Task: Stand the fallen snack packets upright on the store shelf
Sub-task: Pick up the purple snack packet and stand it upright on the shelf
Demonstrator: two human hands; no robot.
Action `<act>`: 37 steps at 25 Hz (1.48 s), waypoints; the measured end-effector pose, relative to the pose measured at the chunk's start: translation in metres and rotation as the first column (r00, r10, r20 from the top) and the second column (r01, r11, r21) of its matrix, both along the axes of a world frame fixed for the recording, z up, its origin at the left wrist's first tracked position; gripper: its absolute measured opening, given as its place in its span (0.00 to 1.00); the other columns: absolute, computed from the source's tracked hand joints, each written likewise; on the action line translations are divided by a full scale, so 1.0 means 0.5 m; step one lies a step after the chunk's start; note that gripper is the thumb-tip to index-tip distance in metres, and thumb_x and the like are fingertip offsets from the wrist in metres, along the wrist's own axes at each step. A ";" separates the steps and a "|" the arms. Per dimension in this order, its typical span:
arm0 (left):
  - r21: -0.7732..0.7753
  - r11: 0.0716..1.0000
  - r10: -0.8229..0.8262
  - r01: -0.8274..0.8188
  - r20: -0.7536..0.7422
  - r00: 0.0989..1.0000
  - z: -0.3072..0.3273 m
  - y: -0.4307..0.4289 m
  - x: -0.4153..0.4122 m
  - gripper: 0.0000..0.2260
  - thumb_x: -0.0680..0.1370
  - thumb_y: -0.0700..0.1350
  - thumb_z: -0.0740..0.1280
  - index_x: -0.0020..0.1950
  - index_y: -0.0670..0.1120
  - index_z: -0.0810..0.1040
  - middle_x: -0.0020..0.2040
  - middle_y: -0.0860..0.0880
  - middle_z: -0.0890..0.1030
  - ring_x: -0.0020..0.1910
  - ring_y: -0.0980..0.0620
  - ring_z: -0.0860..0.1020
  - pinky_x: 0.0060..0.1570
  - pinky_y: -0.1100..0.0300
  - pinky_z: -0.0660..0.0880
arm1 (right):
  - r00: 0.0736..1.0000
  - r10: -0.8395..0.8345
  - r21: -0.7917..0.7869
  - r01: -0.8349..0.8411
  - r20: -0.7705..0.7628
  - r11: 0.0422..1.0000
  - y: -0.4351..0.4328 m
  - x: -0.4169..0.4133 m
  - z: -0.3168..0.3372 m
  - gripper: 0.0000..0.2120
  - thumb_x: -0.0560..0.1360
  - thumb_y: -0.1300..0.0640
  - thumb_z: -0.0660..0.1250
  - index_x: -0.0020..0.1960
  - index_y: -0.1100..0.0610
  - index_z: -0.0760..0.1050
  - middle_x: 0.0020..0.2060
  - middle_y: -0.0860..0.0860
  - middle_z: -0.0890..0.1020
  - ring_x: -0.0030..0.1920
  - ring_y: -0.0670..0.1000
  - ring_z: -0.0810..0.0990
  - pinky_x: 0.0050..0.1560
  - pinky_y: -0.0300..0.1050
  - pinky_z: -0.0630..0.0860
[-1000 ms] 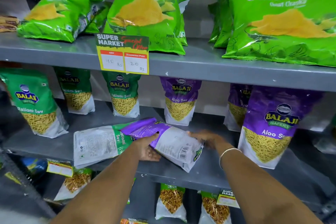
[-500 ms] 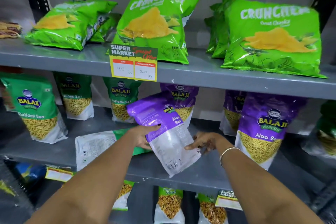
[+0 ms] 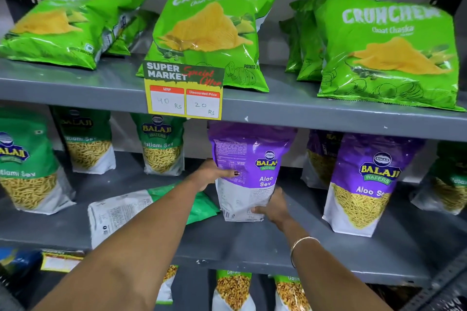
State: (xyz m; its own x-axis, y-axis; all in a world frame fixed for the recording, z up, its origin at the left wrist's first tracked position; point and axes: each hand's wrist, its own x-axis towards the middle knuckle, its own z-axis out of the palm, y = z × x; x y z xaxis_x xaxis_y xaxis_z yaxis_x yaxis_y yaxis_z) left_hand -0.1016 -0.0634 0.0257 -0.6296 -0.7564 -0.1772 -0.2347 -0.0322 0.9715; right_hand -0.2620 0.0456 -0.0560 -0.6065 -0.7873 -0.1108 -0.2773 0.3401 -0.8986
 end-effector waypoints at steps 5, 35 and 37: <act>0.079 0.994 -0.094 0.082 0.170 0.981 -0.017 -0.008 0.013 0.18 0.73 0.33 0.68 0.62 0.43 0.75 0.51 0.49 0.79 0.56 0.52 0.72 0.61 0.54 0.66 | 0.993 0.021 0.122 -0.008 -0.113 0.993 -0.011 -0.008 0.006 0.37 0.59 0.64 0.79 0.60 0.67 0.61 0.61 0.62 0.70 0.66 0.60 0.68 0.67 0.53 0.68; -0.081 0.994 0.093 -0.077 0.214 0.972 -0.066 -0.020 -0.006 0.45 0.62 0.41 0.79 0.71 0.38 0.56 0.68 0.43 0.72 0.68 0.43 0.70 0.67 0.55 0.67 | 0.951 0.220 -0.093 -0.204 0.218 0.975 0.014 -0.067 0.074 0.11 0.74 0.63 0.66 0.57 0.58 0.74 0.49 0.54 0.79 0.47 0.48 0.77 0.36 0.37 0.73; -0.078 0.994 0.084 -0.071 0.182 0.980 -0.081 -0.017 0.000 0.49 0.57 0.49 0.82 0.71 0.41 0.61 0.66 0.45 0.74 0.67 0.44 0.72 0.67 0.57 0.67 | 0.923 0.324 -0.117 -0.305 0.208 0.945 0.012 -0.067 0.076 0.11 0.72 0.67 0.69 0.52 0.57 0.75 0.47 0.53 0.82 0.43 0.44 0.81 0.38 0.34 0.77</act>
